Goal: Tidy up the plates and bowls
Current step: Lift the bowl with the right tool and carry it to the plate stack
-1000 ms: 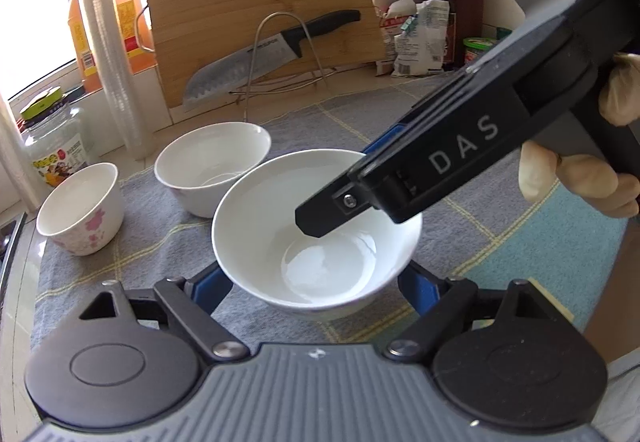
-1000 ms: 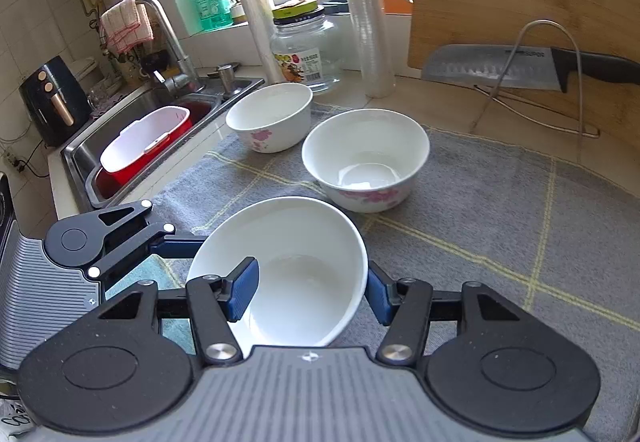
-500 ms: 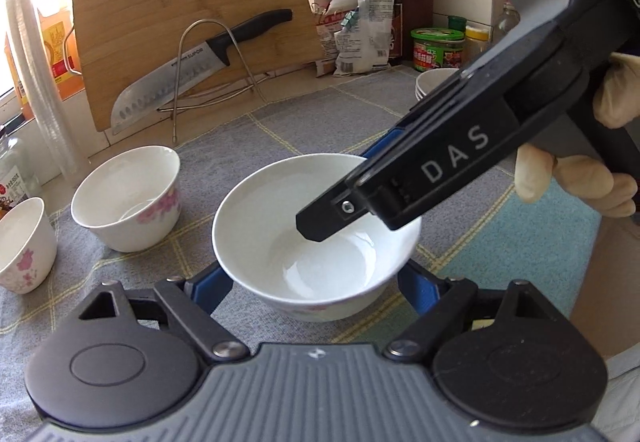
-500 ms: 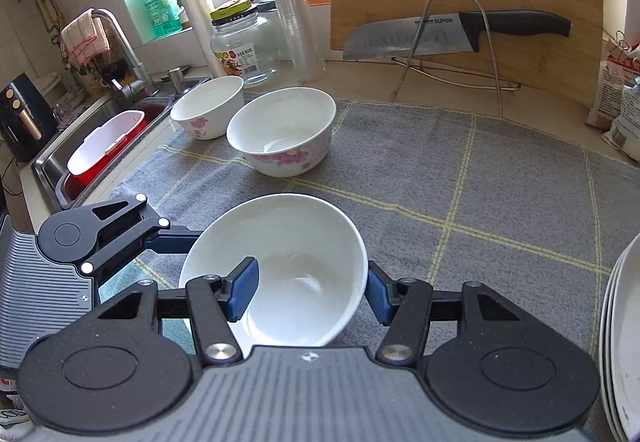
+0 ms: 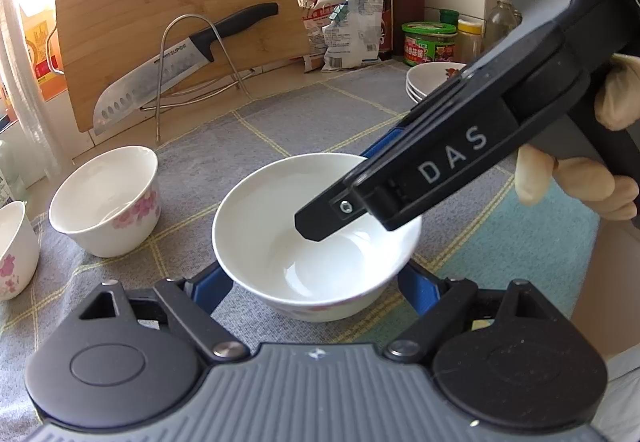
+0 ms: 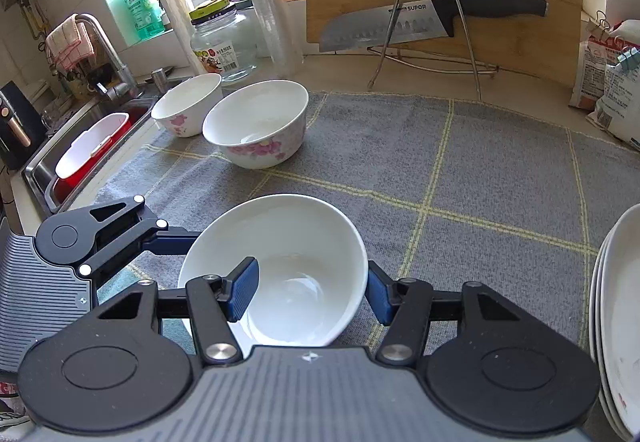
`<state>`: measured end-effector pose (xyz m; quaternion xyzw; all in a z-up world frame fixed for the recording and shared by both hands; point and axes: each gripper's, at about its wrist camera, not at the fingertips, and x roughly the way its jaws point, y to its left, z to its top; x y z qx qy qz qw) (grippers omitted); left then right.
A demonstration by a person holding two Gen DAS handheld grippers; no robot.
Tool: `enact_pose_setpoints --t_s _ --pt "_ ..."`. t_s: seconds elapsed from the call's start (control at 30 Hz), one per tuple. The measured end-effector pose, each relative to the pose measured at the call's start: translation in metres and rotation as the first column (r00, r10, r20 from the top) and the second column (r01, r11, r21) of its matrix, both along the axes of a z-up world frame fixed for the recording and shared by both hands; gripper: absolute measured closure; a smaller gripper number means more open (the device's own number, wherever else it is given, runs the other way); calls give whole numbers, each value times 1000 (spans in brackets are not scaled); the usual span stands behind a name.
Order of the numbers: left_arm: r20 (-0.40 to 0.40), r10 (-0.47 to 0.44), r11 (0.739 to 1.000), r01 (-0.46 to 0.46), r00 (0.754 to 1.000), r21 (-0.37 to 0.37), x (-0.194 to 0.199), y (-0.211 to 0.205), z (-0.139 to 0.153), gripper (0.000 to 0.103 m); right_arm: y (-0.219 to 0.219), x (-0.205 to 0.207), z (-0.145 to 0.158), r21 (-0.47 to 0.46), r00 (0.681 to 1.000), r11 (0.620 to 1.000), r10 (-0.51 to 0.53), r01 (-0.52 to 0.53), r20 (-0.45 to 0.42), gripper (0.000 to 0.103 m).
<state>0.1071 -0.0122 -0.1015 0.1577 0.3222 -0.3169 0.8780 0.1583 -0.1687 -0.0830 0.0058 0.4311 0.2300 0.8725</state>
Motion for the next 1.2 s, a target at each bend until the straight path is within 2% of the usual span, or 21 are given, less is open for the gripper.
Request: enact_pose_setpoints --t_s 0.47,0.6,0.7,0.73,0.87,0.93,1.03,1.2 --pt "-13 3 1000 -3 1000 -6 4 1 -6 14 1 2 -5 -3 1000 1000 2 -2 -8 39" --pt "-18 -2 1000 2 1000 -16 4 2 -5 13 0 3 -5 17 1000 1000 0 0 -16 34" --pt "-22 -15 999 14 1000 -32 4 4 -4 5 2 1 -6 22 1000 1000 11 -10 -17 23" --pt "-23 -16 999 15 1000 -32 3 4 -4 5 2 1 -5 15 1000 1000 8 -8 -11 19" --pt "-39 -17 999 15 999 -33 0 6 -2 5 2 0 1 24 1000 1000 7 -7 2 15" --pt "-39 -14 999 13 999 -36 -5 11 0 5 2 -1 5 24 1000 1000 10 -11 17 8" --pt "-42 -9 999 8 999 -45 -11 21 6 5 3 -3 12 22 999 999 25 -26 34 5" --pt "5 38 998 -38 999 -59 -19 43 18 4 8 -2 19 13 998 999 36 -37 58 2"
